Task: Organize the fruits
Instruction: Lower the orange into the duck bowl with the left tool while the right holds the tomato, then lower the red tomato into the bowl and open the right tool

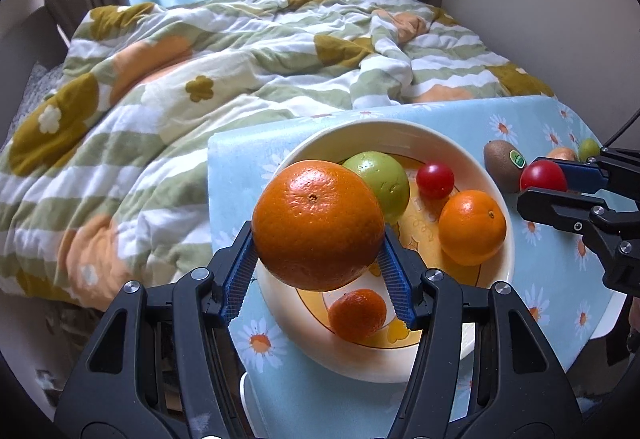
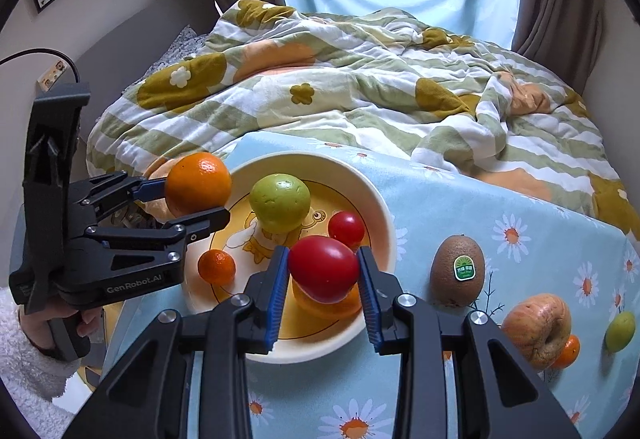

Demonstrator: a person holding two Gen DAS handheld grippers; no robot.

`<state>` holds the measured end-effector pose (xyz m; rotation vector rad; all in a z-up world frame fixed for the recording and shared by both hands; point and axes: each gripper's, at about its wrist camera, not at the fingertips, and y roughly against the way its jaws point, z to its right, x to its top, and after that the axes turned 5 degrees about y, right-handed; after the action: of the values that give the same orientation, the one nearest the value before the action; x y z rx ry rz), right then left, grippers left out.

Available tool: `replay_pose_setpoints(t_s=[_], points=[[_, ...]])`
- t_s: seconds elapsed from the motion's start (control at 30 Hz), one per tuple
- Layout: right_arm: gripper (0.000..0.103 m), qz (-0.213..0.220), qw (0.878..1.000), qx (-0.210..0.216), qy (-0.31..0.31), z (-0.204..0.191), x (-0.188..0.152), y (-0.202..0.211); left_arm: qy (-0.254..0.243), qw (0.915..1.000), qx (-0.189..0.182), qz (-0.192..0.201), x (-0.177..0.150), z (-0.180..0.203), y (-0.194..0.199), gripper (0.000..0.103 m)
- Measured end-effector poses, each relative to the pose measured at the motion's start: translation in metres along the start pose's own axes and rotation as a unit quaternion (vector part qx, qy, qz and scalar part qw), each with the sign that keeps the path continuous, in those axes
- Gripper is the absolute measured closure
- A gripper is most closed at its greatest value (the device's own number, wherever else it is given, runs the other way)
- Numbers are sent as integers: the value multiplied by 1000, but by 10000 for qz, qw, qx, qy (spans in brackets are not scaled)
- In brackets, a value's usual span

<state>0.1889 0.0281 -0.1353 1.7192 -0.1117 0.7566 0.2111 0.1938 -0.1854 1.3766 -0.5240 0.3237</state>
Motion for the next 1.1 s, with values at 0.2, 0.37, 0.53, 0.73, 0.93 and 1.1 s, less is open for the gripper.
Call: replay_pose_setpoints(t_s=[0.2,0.37,0.53,0.73,0.93,1.1], points=[[72,-63,10000,40,-61,5,-1,-5,-169,9995,246,-111,-3,2,-8,35],[72,-35,10000,10,-15,7,0,-5,-106,9995,174,247,-1,4,10,0],[72,-45,10000,50,-7,11,1,-4,-137,9992,301,218,0,10,19,0],[72,-27,9997,157,167,10,7,1,38,9991,386,174,-7,13,33,0],[72,-8,9990,292,340,9,18,-2,214,9984,514,137,-18,14,43,0],[72,-44,9977,424,526,8,28,-13,396,9976,554,153,-25,12,47,0]])
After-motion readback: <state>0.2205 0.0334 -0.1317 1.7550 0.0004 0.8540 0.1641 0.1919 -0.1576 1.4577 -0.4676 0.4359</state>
